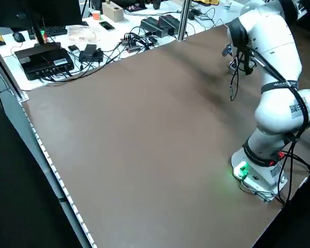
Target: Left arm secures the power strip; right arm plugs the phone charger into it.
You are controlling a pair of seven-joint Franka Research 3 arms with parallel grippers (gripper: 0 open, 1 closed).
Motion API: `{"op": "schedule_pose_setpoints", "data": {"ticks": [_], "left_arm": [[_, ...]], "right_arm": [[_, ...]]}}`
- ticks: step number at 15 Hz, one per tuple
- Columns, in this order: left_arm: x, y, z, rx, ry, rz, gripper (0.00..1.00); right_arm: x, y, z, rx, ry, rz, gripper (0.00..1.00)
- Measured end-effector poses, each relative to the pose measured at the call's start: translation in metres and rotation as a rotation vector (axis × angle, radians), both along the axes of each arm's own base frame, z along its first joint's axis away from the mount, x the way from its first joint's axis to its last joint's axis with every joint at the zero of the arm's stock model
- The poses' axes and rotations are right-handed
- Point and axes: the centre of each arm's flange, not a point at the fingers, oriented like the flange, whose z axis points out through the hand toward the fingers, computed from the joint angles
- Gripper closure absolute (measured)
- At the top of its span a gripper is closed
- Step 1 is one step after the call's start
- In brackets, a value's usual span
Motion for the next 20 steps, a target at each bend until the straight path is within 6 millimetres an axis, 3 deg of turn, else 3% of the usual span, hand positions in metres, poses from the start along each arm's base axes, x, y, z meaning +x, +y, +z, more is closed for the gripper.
{"op": "schedule_pose_setpoints", "data": {"ticks": [1,2,6,12,16,20], "left_arm": [[0.000,0.000,0.000,0.000,0.000,0.000,0.99],[0.000,0.000,0.000,0.000,0.000,0.000,0.99],[0.000,0.001,0.000,0.000,0.000,0.001,0.99],[0.002,0.002,0.000,0.000,0.001,0.004,0.99],[0.002,0.002,0.000,0.000,0.003,0.007,0.99],[0.002,0.003,0.000,0.000,0.004,0.008,0.99]], "right_arm": [[0.006,-0.003,0.020,-0.023,0.024,-0.001,0.52],[0.015,-0.009,0.062,-0.074,0.065,-0.004,0.52],[0.028,-0.004,0.139,-0.179,0.170,-0.017,0.52],[0.043,0.045,0.258,-0.357,0.350,-0.076,0.52],[0.046,0.090,0.315,-0.495,0.525,-0.182,0.52],[0.047,0.138,0.351,-0.632,0.676,-0.301,0.52]]}}
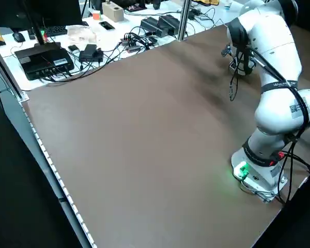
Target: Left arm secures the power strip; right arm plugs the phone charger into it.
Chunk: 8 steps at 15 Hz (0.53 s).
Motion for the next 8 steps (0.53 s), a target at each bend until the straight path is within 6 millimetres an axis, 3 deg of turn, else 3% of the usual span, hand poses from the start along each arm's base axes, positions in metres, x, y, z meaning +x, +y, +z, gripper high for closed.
{"op": "schedule_pose_setpoints", "data": {"ticks": [4,8], "left_arm": [[0.000,0.000,0.000,0.000,0.000,0.000,0.99],[0.000,0.000,0.000,0.000,0.000,0.001,0.99]], "right_arm": [[0.000,0.048,0.012,-0.209,0.146,-0.154,0.52],[-0.001,0.108,0.022,-0.291,0.223,-0.263,0.52]]}}
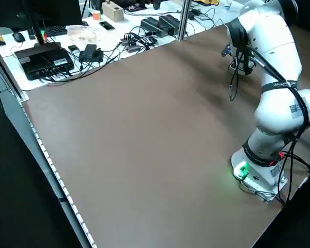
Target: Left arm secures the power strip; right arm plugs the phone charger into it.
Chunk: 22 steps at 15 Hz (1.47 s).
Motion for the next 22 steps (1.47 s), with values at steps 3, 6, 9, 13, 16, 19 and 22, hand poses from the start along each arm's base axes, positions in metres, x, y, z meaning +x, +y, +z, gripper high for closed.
{"op": "schedule_pose_setpoints", "data": {"ticks": [3,6,9,13,16,19,22], "left_arm": [[0.000,0.000,0.000,0.000,0.000,0.000,0.99],[0.000,0.000,0.000,0.000,0.000,0.000,0.99],[0.000,0.000,0.000,0.000,0.000,0.000,0.99],[0.000,0.000,0.000,0.000,0.000,0.000,0.99],[0.000,0.000,0.000,0.000,0.000,0.000,0.99],[0.000,0.000,0.000,0.000,0.000,0.000,0.99],[0.000,0.000,0.000,0.000,0.000,0.000,0.99]], "right_arm": [[-0.005,0.029,0.006,-0.025,0.049,-0.070,0.52],[-0.018,0.059,0.003,-0.048,0.150,-0.085,0.52],[-0.034,0.096,-0.001,-0.098,0.272,-0.125,0.52],[-0.071,0.142,-0.006,-0.203,0.477,-0.132,0.52],[-0.115,0.206,-0.031,-0.328,0.591,-0.133,0.52],[-0.145,0.249,-0.064,-0.385,0.637,-0.138,0.52],[-0.158,0.276,-0.099,-0.394,0.582,-0.183,0.52]]}}
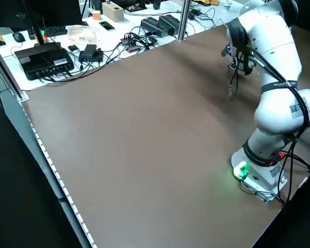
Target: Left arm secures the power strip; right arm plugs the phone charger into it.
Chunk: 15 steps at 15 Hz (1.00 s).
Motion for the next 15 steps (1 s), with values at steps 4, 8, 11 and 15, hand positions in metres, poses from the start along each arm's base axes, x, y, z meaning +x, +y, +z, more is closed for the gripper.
{"op": "schedule_pose_setpoints", "data": {"ticks": [4,8,11,15], "left_arm": [[0.000,0.000,0.000,0.000,0.000,0.000,0.99],[0.000,0.000,0.000,0.000,0.000,0.000,0.99],[0.000,0.000,0.000,0.000,0.000,0.000,0.99],[0.000,0.000,0.000,0.000,0.000,0.000,0.99]], "right_arm": [[0.010,0.022,-0.039,-0.029,-0.128,-0.099,0.52],[0.042,0.022,-0.053,-0.044,-0.292,-0.229,0.52],[0.052,0.023,-0.050,-0.059,-0.381,-0.256,0.52],[0.057,0.037,-0.064,-0.103,-0.425,-0.279,0.52]]}}
